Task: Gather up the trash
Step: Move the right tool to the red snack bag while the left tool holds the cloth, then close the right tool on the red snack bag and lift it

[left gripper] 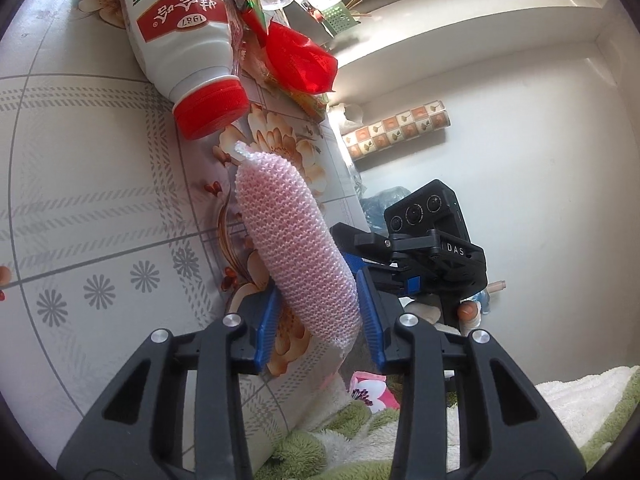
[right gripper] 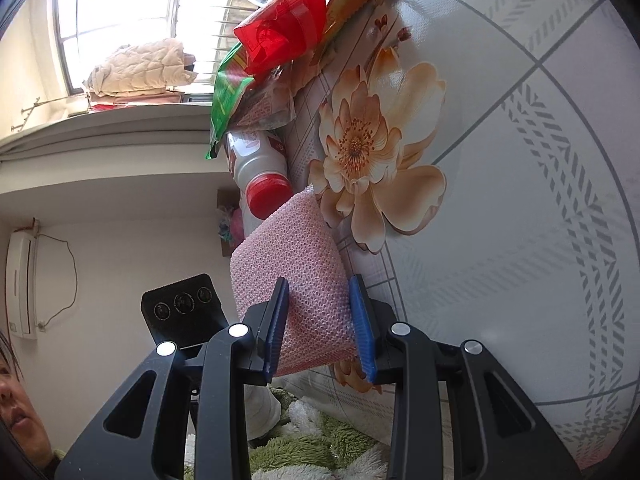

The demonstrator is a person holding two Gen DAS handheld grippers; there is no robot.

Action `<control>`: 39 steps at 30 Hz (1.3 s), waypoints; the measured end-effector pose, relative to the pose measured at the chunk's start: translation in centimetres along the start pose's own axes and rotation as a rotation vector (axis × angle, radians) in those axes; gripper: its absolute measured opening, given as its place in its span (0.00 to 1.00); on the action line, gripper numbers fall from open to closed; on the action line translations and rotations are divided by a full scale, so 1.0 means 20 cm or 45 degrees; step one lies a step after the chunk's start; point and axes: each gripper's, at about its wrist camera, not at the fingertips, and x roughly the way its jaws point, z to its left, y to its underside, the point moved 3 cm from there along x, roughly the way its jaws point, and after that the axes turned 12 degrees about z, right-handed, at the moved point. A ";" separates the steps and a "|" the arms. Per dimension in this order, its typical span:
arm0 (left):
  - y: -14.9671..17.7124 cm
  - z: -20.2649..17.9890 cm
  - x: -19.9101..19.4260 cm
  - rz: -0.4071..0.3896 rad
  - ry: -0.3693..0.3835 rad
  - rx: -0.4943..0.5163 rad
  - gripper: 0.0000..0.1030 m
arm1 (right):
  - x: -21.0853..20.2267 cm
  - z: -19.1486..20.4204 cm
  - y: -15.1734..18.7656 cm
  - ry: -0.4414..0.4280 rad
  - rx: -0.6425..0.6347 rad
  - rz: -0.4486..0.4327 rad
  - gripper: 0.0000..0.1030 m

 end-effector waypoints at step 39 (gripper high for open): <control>0.03 -0.06 -0.02 -0.021 -0.381 0.162 0.26 | -0.24 0.37 -0.55 1.154 -0.311 -0.488 0.03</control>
